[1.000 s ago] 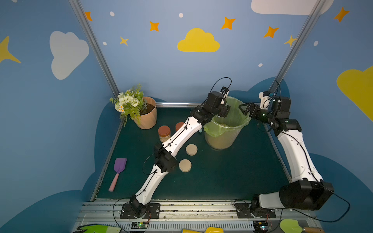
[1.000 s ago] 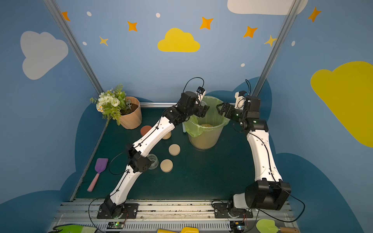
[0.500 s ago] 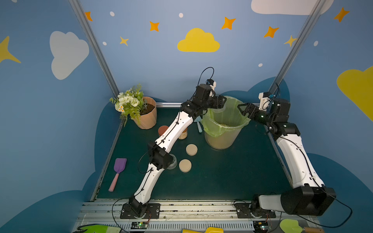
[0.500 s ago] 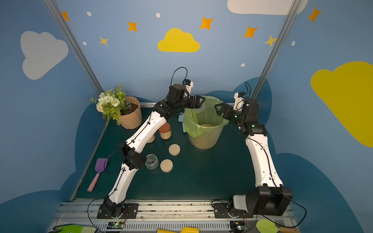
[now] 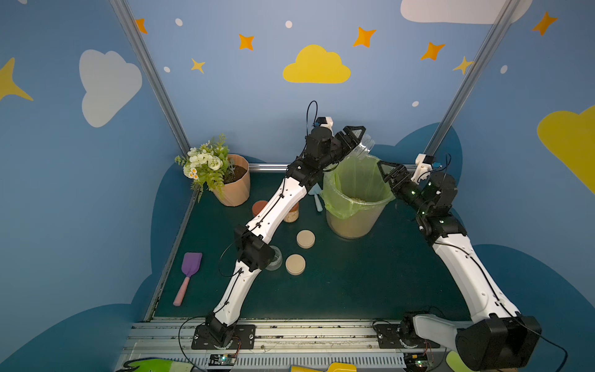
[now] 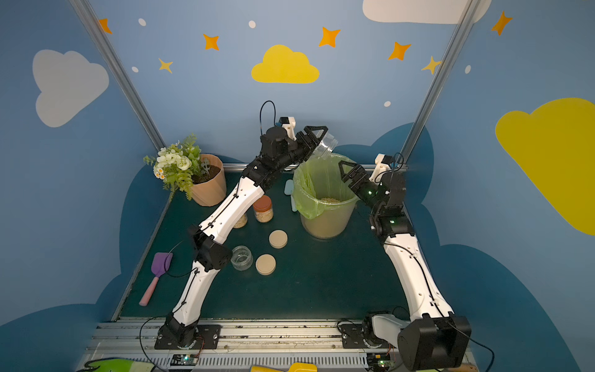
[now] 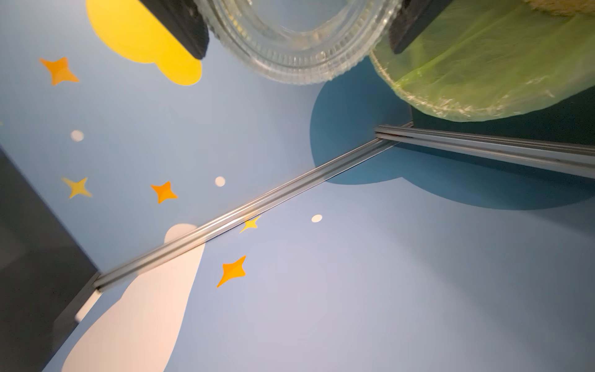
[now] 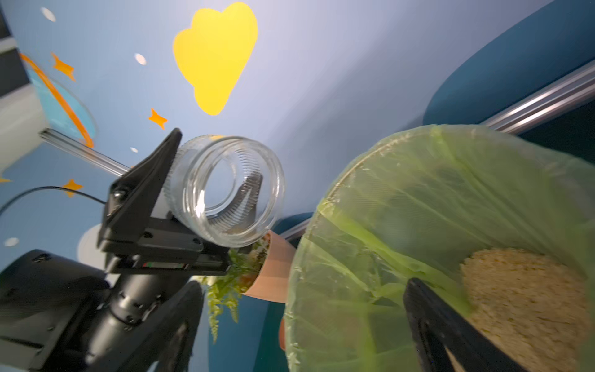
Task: Empty expired oatmeal from jars
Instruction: Place the jar at the center of the board.
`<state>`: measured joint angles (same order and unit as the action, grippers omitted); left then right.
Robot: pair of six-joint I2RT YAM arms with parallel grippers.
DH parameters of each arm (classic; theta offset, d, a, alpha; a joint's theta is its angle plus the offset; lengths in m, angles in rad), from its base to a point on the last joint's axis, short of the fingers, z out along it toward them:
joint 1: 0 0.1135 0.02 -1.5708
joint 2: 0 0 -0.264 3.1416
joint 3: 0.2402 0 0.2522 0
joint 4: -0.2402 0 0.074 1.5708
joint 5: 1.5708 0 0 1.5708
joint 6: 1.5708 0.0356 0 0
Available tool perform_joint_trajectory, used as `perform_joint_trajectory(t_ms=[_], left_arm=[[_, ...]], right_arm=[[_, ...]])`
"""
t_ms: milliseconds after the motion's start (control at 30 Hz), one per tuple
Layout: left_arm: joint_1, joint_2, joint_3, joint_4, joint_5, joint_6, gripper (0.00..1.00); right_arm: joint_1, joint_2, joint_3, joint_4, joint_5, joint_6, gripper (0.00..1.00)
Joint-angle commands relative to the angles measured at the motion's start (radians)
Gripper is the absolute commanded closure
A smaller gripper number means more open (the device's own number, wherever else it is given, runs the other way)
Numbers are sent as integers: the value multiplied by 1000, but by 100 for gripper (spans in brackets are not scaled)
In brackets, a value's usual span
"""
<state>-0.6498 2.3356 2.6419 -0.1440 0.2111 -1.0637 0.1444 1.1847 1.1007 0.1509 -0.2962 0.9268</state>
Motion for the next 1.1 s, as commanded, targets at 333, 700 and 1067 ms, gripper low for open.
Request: perform_joint_trajectory(t_ms=[333,700,1067], left_arm=[[-86,-247,-440,322,-243,-263,95],[-125,-373,-691,468,-372,-323,92],[-139,-363,-746,514,-380,-412,90]], right_arm=[[141,-12,-141,395,242,201,3],[231,57,-148,430,339,270,3],[257,166,-144,636,331,380,3]])
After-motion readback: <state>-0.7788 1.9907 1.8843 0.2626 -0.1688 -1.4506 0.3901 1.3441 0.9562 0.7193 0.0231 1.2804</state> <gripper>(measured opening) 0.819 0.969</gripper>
